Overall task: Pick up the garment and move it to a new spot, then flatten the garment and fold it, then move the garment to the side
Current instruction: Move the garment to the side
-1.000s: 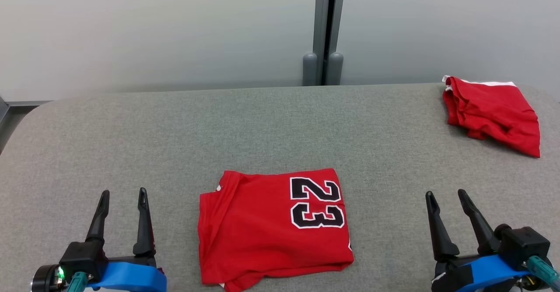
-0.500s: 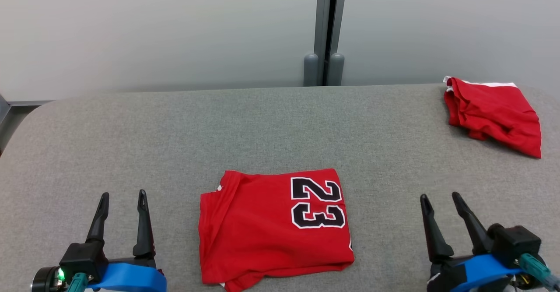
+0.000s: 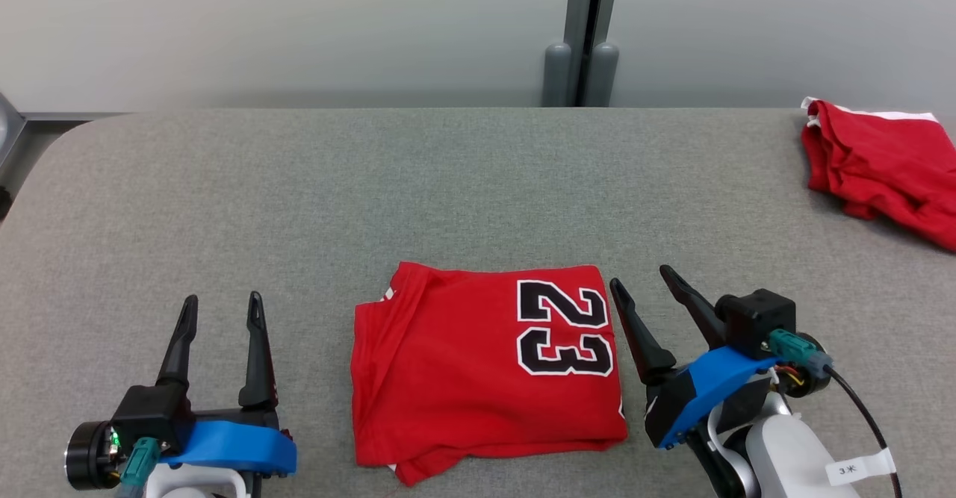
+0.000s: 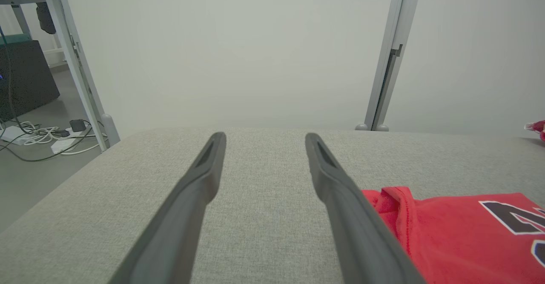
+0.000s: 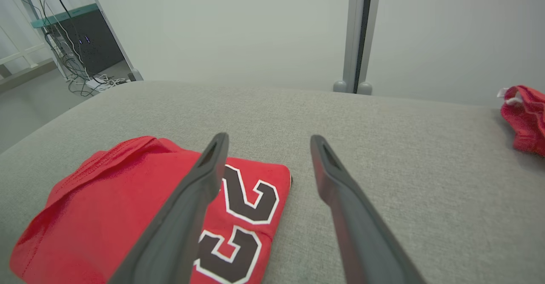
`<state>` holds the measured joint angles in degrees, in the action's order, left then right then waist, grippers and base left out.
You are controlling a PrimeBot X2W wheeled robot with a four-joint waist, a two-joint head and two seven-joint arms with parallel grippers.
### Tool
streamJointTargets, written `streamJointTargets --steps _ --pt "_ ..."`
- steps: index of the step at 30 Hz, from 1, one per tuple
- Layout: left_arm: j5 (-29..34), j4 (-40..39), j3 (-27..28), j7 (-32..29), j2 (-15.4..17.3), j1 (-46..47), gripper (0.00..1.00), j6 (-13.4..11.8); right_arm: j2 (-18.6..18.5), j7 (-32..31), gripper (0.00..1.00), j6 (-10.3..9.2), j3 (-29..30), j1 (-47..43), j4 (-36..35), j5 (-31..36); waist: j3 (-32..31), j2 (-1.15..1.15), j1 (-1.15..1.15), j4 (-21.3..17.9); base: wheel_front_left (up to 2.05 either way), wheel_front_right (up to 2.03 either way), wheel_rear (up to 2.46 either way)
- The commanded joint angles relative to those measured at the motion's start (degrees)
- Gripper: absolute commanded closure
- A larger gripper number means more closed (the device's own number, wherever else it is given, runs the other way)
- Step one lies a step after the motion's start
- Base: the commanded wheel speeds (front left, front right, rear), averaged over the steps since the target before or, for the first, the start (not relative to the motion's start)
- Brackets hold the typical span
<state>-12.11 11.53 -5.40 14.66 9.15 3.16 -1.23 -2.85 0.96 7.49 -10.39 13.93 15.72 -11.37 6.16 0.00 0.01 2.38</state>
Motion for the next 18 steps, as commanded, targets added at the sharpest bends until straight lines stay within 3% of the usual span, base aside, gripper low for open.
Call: streamJointTargets --steps 1,18 --pt "-0.06 0.08 -0.05 0.09 0.04 1.18 0.0 -0.19 -0.09 -0.21 0.0 0.02 -0.24 1.06 1.17 -0.09 0.78 0.0 -0.01 0.75 0.0 0.0 0.0" --pt "-0.15 1.63 -0.39 0.57 -1.55 4.36 0.0 0.21 -0.1 2.22 0.0 0.02 -2.26 3.0 18.33 -2.19 5.02 0.0 -0.01 4.03 0.0 0.0 0.0"
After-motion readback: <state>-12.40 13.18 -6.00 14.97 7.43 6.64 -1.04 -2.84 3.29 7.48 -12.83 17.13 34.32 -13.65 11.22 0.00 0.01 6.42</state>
